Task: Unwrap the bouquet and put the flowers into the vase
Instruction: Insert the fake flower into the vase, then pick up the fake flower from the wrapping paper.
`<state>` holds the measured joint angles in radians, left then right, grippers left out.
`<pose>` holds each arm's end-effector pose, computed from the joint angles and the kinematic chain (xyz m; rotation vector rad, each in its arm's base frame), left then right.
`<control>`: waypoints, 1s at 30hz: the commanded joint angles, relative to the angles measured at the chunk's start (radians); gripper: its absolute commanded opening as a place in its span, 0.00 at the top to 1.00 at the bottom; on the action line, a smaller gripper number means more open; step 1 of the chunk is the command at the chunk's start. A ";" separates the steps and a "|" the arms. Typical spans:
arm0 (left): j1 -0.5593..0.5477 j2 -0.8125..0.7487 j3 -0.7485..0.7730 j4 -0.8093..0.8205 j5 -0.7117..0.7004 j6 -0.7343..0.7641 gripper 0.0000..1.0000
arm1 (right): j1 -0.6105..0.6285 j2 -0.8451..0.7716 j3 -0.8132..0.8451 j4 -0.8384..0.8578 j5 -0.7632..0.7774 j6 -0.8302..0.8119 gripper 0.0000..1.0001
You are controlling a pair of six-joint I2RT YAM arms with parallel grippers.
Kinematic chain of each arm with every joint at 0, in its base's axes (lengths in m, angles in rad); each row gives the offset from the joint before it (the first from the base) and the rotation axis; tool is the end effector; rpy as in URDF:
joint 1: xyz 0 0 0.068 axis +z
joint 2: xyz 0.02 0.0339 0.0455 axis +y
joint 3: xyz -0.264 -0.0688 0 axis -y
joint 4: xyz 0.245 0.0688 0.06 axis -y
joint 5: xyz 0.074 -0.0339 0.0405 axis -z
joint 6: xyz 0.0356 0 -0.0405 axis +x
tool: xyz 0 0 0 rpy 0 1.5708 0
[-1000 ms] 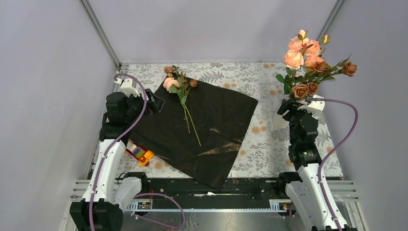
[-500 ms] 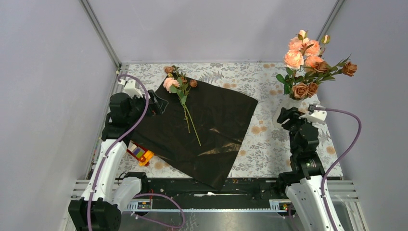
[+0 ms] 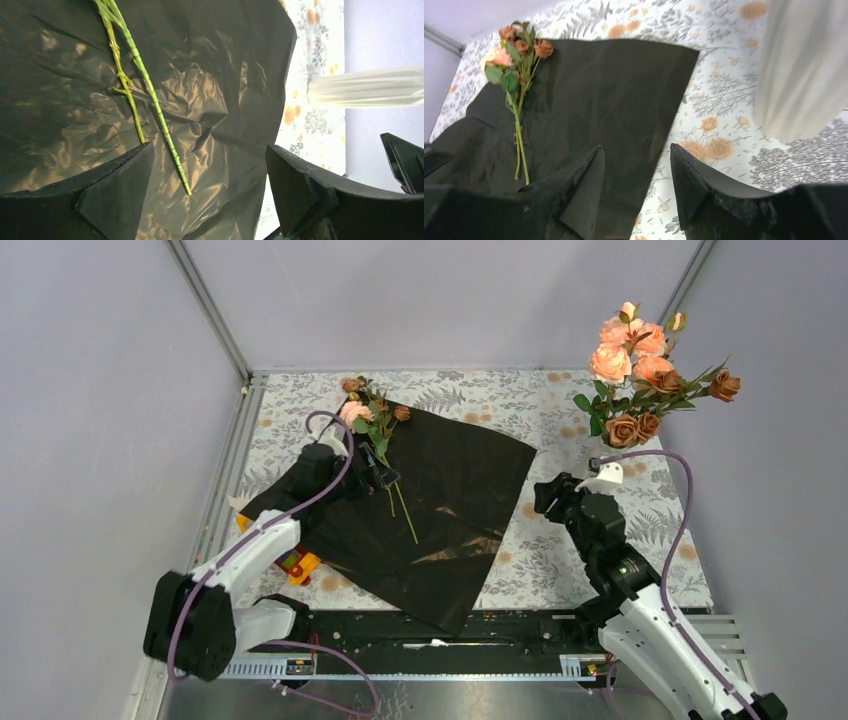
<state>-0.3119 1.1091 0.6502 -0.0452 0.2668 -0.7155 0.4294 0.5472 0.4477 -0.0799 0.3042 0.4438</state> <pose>0.2289 -0.0837 0.2428 -0.2673 2.1671 -0.8859 0.1413 0.0530 0.2670 0.2355 1.7407 0.3732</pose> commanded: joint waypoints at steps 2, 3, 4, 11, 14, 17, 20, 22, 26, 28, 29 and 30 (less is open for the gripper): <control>-0.049 0.133 0.008 0.191 -0.098 -0.112 0.17 | 0.086 0.086 0.017 0.069 0.037 0.027 0.43; -0.051 0.154 0.012 0.199 -0.115 -0.114 0.18 | 0.109 0.109 0.027 0.069 0.045 0.020 0.43; -0.055 0.172 0.018 0.208 -0.132 -0.114 0.18 | 0.125 0.126 0.036 0.069 0.053 0.013 0.43; -0.075 0.332 0.103 0.177 -0.181 -0.061 0.26 | 0.152 0.268 0.101 0.103 -0.089 -0.099 0.41; -0.087 0.377 0.116 0.180 -0.178 -0.061 0.28 | 0.152 0.351 0.160 0.058 -0.175 -0.152 0.40; -0.109 0.399 0.122 0.188 -0.192 -0.061 0.31 | 0.153 0.438 0.211 0.020 -0.236 -0.175 0.39; -0.125 0.427 0.141 0.180 -0.211 -0.058 0.35 | 0.152 0.487 0.243 0.015 -0.283 -0.171 0.39; -0.130 0.444 0.151 0.179 -0.222 -0.056 0.40 | 0.153 0.503 0.255 0.027 -0.301 -0.161 0.39; -0.133 0.484 0.175 0.187 -0.230 -0.047 0.44 | 0.151 0.513 0.267 0.048 -0.346 -0.143 0.40; -0.134 0.511 0.192 0.175 -0.237 -0.039 0.46 | 0.152 0.513 0.267 0.050 -0.350 -0.144 0.40; -0.134 0.520 0.199 0.167 -0.247 -0.035 0.46 | 0.152 0.513 0.268 0.048 -0.350 -0.146 0.40; -0.134 0.529 0.203 0.159 -0.256 -0.030 0.46 | 0.151 0.512 0.269 0.045 -0.349 -0.149 0.40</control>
<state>-0.4442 1.6077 0.8013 0.0856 0.0643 -0.7738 0.5755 1.0618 0.6651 -0.0536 -0.0101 0.3031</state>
